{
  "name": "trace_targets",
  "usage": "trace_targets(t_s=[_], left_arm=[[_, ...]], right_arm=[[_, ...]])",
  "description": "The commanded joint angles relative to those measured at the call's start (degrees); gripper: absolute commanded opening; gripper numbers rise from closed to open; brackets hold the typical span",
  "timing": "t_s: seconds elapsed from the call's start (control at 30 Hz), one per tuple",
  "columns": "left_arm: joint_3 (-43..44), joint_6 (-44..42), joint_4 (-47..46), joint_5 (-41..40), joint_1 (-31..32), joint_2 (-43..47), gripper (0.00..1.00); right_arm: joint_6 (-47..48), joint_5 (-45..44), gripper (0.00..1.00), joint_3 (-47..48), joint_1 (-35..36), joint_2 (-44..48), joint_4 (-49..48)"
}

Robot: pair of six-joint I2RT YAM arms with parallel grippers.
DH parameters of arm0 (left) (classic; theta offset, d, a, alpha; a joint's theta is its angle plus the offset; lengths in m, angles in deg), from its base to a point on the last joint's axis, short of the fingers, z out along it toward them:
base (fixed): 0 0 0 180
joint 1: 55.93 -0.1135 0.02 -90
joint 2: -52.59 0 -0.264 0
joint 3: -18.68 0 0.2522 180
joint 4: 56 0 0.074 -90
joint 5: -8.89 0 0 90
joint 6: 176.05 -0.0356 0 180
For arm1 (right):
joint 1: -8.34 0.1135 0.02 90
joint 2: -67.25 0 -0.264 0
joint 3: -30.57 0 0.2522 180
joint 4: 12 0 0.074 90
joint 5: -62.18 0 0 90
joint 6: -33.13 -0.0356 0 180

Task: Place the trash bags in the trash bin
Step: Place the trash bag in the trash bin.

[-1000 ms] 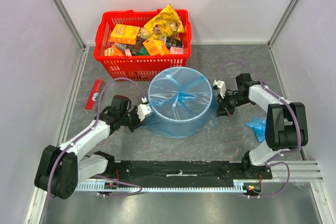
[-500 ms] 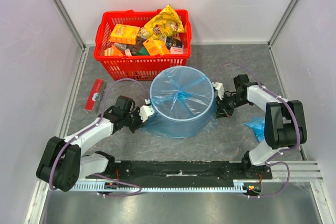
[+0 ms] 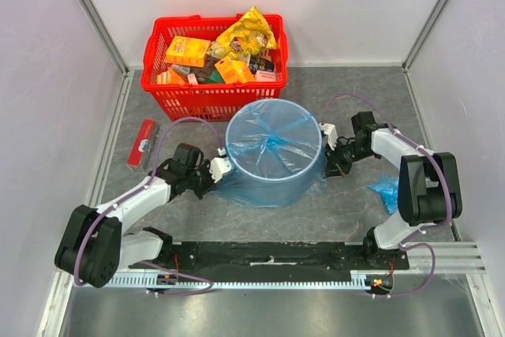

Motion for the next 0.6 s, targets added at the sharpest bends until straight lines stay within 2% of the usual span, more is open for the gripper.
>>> trace_targets(t_s=[0.0, 0.1, 0.47, 0.57], left_arm=[[1.4, 1.3, 1.8, -3.8, -0.1, -0.1, 0.02], [1.4, 1.7, 1.4, -4.4, -0.1, -0.4, 0.02], [1.3, 1.1, 1.4, -5.6, 0.0, -0.8, 0.02], [1.4, 1.0, 1.7, -6.2, 0.0, -0.6, 0.05]], right_arm=[[-0.3, -2.6, 0.03, 0.2, -0.2, 2.2, -0.8], [-0.5, -3.3, 0.00, 0.1, -0.3, 1.8, -0.8], [0.4, -5.4, 0.02, -1.0, -0.2, 2.1, -0.7], [0.4, -5.6, 0.03, -1.2, -0.2, 2.2, -0.8]])
